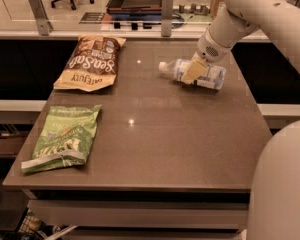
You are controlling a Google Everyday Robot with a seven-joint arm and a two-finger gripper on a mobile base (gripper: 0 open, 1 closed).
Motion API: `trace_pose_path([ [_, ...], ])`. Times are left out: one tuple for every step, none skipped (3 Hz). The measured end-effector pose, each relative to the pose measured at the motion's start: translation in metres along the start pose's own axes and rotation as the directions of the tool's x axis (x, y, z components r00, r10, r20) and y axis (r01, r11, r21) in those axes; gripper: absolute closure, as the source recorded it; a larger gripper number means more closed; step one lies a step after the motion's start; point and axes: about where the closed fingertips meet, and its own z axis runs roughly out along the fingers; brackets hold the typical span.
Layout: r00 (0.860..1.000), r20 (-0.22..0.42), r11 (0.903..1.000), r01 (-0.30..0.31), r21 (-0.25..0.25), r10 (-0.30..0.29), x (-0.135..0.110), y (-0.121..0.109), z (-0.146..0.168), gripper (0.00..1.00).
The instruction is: Knock blue plastic bottle over
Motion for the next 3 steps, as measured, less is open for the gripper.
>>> trace_pose_path([
  [1.0,-0.002,1.0,0.001,-0.004,-0.001,-0.0001,0.0008,0.0029,0.13],
  [1.0,-0.003,1.0,0.001,-0.009,-0.001,-0.0002,0.0015,0.0058,0.0],
  [1.0,-0.003,1.0,0.001,-0.009,-0.001,-0.0002,0.0016,0.0059,0.0],
])
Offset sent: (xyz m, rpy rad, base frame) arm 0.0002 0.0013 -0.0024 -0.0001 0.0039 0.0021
